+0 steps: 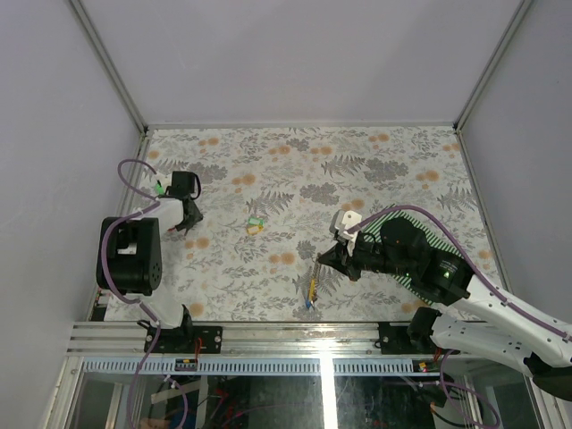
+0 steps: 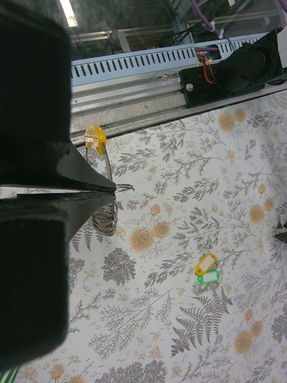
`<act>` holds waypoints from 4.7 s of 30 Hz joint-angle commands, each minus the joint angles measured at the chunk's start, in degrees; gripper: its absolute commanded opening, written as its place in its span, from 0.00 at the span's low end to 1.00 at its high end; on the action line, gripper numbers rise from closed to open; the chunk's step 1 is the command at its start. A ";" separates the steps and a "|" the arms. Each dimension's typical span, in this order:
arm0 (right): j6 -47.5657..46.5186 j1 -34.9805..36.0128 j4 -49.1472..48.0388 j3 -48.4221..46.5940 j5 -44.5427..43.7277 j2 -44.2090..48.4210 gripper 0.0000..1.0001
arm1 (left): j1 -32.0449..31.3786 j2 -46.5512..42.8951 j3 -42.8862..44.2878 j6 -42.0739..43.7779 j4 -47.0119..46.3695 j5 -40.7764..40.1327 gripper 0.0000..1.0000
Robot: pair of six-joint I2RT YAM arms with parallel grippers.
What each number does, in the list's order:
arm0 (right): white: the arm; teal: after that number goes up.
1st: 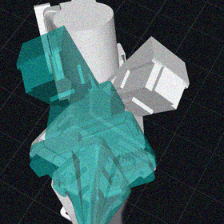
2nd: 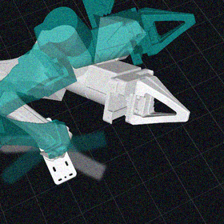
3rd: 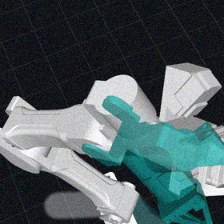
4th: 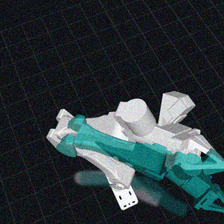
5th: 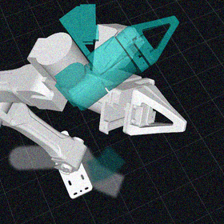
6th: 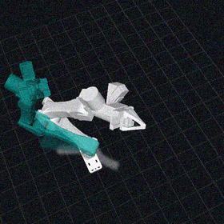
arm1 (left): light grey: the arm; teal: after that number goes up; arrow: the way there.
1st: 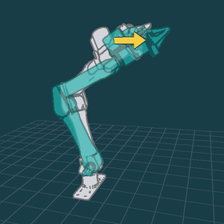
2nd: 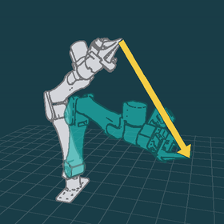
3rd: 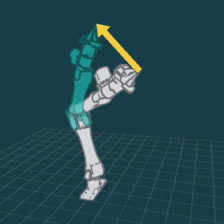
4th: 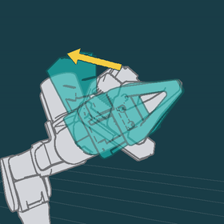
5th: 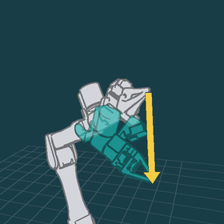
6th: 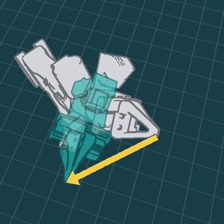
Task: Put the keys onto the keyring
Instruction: Pick up the key from the center of the board, then insert the key onto the keyring.
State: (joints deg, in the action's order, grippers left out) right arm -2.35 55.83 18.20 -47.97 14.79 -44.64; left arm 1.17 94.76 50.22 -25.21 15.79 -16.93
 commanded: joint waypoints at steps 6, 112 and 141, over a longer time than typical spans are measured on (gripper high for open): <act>0.59 0.42 -2.66 -2.86 2.09 0.44 0.00 | 1.00 2.05 2.67 1.46 -3.31 -1.15 0.29; -3.47 0.38 7.09 -16.79 -1.54 -13.29 0.00 | -28.33 -30.74 7.73 28.04 -6.44 43.14 0.00; 4.49 -14.84 -9.62 -18.12 32.27 -13.70 0.00 | -29.07 -37.22 9.15 38.02 -16.18 64.85 0.00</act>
State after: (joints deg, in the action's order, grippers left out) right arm 0.21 42.22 18.72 -66.00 34.74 -60.82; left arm -27.38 58.83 57.30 8.27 3.20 41.54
